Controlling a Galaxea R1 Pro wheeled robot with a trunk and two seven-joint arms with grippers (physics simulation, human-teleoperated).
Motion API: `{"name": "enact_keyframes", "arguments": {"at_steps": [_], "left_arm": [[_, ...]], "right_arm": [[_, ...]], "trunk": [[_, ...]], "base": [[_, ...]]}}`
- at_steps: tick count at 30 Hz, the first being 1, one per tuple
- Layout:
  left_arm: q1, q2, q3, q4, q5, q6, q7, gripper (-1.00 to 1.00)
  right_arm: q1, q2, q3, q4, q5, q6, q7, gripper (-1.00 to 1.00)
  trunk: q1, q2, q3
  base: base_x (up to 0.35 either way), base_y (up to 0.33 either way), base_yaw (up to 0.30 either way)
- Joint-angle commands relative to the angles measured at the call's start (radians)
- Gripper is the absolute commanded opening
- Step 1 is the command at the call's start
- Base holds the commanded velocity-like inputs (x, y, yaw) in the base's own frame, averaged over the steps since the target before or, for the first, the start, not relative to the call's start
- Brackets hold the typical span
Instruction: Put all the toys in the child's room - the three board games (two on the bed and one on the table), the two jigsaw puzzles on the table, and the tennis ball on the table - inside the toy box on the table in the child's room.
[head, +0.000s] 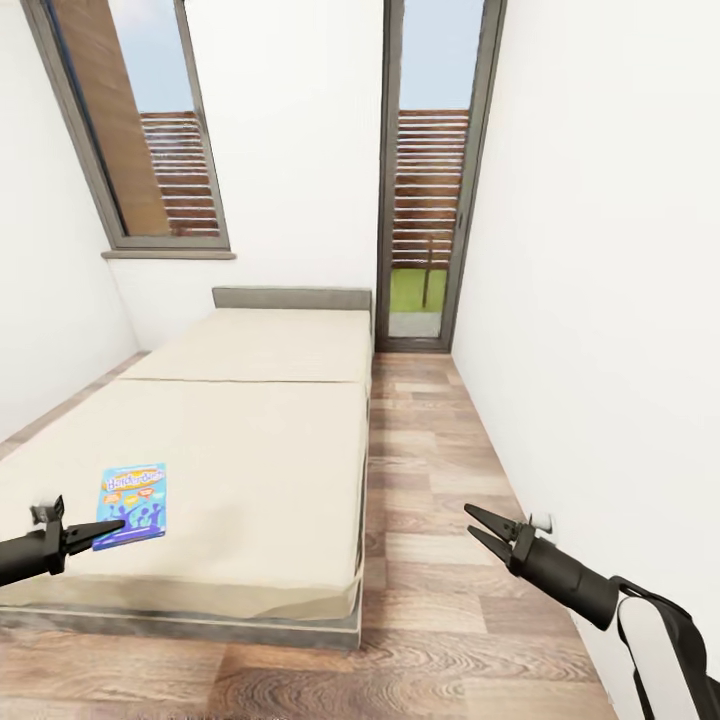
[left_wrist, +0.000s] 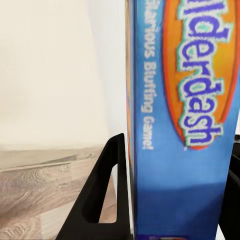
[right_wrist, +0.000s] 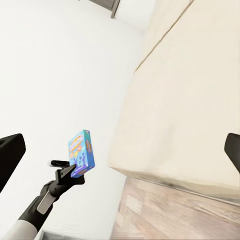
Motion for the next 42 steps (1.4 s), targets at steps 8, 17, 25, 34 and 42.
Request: {"name": "enact_keyframes", "arguments": {"at_steps": [8, 17, 25, 34, 42], "left_arm": [[-0.001, 0.000, 0.000, 0.000, -0.003, 0.009, -0.004, -1.00], [-0.001, 0.000, 0.000, 0.000, -0.003, 0.007, -0.004, -1.00], [-0.001, 0.000, -0.001, 0.001, -0.002, 0.005, -0.004, -1.00], [-0.001, 0.000, -0.002, 0.000, -0.001, 0.004, -0.004, -1.00], [-0.001, -0.001, -0.002, 0.000, -0.002, 0.004, -0.004, -1.00]], "right_arm": [[-0.001, -0.001, -0.002, -0.019, 0.005, 0.004, 0.012, 1.00], [0.000, -0.001, -0.002, -0.042, 0.005, 0.007, 0.049, 1.00], [0.004, -0.001, 0.000, -0.048, 0.005, 0.007, 0.094, 1.00], [0.005, -0.001, 0.001, -0.049, 0.005, 0.007, 0.100, 1.00], [0.006, -0.001, 0.002, -0.049, 0.005, 0.007, 0.100, 1.00]], "trunk": [[-0.031, 0.056, 0.024], [-0.065, 0.119, 0.052], [-0.096, 0.175, 0.077], [-0.131, 0.238, 0.106], [-0.161, 0.294, 0.131]], "base": [[0.000, 0.000, 0.290], [0.000, 0.000, 0.291], [0.000, 0.000, 0.291], [0.000, 0.000, 0.291], [0.000, 0.000, 0.291]]}}
